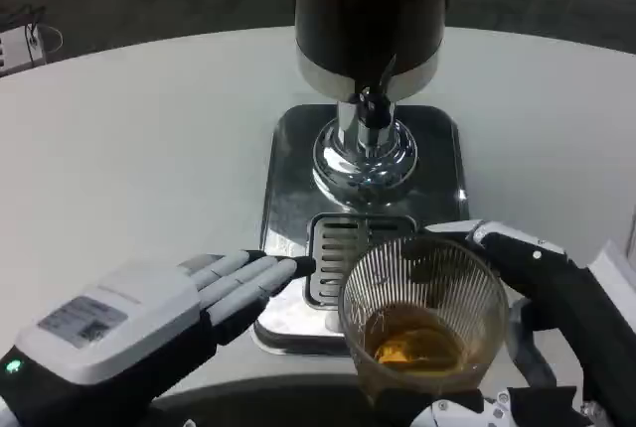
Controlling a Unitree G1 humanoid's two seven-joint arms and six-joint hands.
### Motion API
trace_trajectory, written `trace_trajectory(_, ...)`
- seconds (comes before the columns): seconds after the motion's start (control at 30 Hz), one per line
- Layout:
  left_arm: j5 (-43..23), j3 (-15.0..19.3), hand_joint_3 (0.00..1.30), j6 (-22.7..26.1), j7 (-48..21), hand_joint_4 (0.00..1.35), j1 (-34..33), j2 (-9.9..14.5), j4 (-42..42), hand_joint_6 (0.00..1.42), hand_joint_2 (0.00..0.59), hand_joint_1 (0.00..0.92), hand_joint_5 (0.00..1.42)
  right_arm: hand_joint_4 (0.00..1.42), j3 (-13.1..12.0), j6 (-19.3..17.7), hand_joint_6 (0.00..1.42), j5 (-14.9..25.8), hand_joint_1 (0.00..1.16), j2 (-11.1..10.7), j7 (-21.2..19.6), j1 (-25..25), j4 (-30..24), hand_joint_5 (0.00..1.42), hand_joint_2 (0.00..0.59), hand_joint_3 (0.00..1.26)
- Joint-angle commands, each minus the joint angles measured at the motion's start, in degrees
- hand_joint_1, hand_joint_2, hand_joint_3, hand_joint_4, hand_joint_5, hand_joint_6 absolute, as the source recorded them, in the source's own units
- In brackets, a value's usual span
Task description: Grasp the cup under the faucet to collect the drink, then remove the cup.
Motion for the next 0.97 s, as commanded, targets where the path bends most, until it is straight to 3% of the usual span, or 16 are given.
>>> trace_trajectory(0.03, 0.15, 0.48, 0.0, 0.27, 0.09, 0.0, 1.06, -0.23, -0.92, 0.04, 0.083, 0.0, 0.0, 1.42, -0.49, -2.14, 1.42, 0.81, 0.98, 0.15, 0.02, 0.48, -2.07, 1.42, 0.245, 1.17)
trace_trajectory(0.97, -0.56, 1.32, 0.0, 1.55, -0.17, 0.0, 1.95, -0.3, -1.7, 0.03, 0.083, 0.0, 0.0, 1.42, -0.56, -2.51, 1.42, 0.91, 0.98, 0.34, 0.42, 1.21, -2.32, 1.42, 0.245, 1.17)
